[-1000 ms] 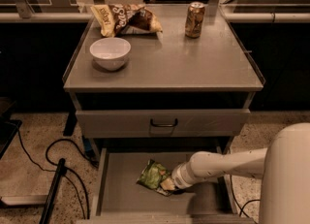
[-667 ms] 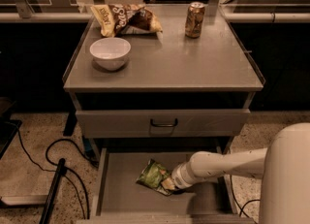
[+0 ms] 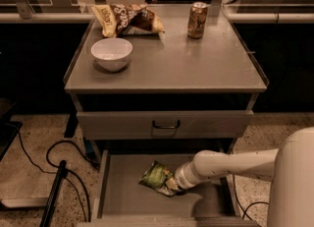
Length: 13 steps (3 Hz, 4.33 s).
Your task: Pick green jalapeno chip bag from middle drawer and place on counter
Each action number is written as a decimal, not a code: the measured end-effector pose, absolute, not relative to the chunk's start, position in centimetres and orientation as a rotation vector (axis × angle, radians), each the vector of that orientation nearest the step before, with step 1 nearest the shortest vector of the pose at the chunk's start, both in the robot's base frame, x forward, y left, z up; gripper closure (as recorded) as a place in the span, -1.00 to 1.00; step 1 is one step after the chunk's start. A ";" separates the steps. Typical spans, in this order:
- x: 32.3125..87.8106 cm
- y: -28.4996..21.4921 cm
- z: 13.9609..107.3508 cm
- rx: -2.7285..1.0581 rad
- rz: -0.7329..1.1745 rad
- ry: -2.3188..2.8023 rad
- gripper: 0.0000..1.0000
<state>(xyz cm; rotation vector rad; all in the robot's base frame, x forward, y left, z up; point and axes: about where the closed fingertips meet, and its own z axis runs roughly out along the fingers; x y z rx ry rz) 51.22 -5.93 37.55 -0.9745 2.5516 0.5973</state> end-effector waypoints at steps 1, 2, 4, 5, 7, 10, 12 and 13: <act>51.1 -6.1 41.0 -0.963 0.596 2.547 1.00; 50.2 -7.8 46.1 -0.908 0.559 2.538 1.00; 44.7 -11.8 57.4 -0.817 0.450 2.578 1.00; 44.9 -12.1 59.4 -0.826 0.408 2.557 1.00; 44.5 -14.0 63.7 -0.781 0.401 2.550 1.00; 42.4 -17.3 75.6 -0.709 0.228 2.484 1.00; 46.2 -18.9 84.6 -0.653 0.137 2.353 1.00; 47.8 -18.6 88.2 -0.667 0.104 2.287 1.00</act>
Offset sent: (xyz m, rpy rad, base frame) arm -0.0210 -0.0474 0.1588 -0.0163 -0.0849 -0.1138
